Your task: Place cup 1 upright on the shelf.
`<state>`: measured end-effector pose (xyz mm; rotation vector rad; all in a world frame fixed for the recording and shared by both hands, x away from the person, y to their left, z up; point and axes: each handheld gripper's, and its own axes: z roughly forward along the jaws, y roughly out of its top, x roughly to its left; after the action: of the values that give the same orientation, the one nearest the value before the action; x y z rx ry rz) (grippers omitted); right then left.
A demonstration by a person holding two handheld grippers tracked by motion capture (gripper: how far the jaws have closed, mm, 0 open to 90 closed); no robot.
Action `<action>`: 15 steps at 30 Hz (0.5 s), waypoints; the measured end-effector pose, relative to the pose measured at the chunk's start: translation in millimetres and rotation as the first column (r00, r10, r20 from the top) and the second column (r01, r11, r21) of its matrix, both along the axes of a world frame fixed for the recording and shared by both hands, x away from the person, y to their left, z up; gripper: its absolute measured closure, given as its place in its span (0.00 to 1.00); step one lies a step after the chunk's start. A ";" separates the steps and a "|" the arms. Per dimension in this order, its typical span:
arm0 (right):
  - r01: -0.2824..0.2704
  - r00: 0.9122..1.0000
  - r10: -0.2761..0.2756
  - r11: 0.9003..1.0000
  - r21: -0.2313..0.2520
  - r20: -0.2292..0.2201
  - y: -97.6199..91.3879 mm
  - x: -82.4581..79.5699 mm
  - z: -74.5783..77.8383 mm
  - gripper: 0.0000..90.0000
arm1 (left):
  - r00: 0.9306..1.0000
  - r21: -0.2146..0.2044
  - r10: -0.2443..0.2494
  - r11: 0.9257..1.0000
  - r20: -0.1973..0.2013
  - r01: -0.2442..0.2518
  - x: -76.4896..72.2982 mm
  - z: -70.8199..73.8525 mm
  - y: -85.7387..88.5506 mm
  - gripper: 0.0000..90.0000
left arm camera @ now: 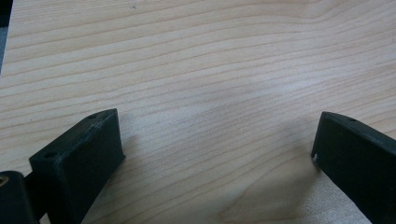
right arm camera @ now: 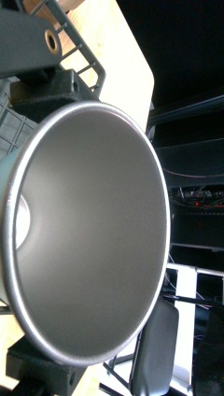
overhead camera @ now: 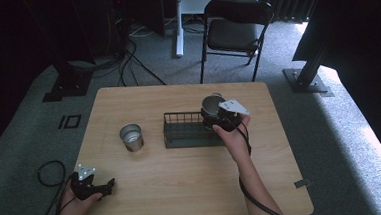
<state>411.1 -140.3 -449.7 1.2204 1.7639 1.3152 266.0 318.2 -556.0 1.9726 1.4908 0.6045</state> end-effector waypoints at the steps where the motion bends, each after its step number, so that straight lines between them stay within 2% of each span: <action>1: 0.000 1.000 0.000 1.000 0.000 0.000 0.0 0.0 0.0 0.15 | 1.000 0.000 0.000 1.000 0.000 0.000 0.0 0.0 0.0 0.03; 6: 0.008 1.000 -0.007 1.000 0.018 -0.016 -1.4 2.4 -9.1 0.15 | 1.000 0.000 0.000 1.000 0.000 0.000 0.0 0.0 0.0 0.03; 15: 0.015 1.000 -0.015 1.000 0.007 -0.023 -3.0 3.2 -17.8 0.15 | 1.000 0.000 0.000 1.000 0.000 0.000 0.0 0.0 0.0 0.03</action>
<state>414.3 -143.3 -467.4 1.2544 1.7642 1.3053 266.0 318.2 -556.0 1.9720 1.4910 0.6047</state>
